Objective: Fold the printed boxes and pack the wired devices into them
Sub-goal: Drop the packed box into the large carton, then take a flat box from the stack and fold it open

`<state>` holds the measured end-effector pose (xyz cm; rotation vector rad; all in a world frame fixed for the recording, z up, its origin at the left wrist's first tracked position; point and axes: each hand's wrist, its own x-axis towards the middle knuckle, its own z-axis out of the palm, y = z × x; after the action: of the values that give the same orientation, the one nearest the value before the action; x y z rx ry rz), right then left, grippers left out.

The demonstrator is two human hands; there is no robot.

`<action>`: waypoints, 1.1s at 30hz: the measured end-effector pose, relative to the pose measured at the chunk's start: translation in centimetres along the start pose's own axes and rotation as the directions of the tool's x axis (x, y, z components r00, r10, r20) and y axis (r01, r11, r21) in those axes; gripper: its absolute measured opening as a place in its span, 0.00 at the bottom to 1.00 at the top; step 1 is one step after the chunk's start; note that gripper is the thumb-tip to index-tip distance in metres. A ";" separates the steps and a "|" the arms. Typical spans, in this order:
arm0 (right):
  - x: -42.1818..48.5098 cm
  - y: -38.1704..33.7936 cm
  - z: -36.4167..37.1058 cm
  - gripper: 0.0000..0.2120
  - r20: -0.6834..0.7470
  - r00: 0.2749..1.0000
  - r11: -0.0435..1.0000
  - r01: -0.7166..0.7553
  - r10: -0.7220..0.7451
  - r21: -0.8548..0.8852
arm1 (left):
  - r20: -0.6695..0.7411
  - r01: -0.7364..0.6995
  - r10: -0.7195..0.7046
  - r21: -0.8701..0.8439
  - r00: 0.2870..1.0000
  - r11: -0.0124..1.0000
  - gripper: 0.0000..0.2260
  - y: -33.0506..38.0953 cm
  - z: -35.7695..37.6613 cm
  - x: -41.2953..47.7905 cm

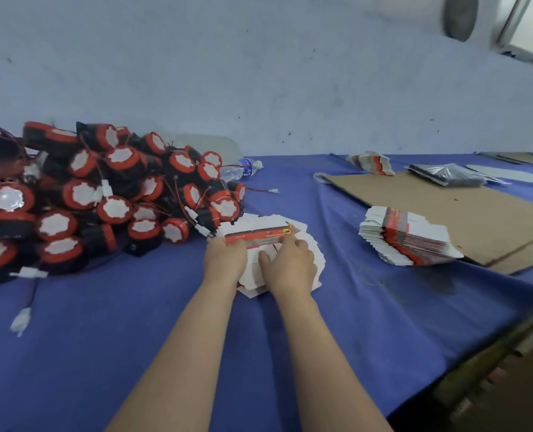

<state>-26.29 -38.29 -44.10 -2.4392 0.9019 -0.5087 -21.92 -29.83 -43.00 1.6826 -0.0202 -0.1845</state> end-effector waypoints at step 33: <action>-7.5 -12.3 5.2 0.20 -0.143 0.922 0.591 0.344 -0.360 0.730 | -0.579 -0.427 0.434 0.158 0.691 0.890 0.21 0.8 -15.5 -0.2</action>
<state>-22.97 -23.42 -42.80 -1.8113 0.0945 -0.8043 -19.95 -14.64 -40.56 1.6314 0.0607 0.7233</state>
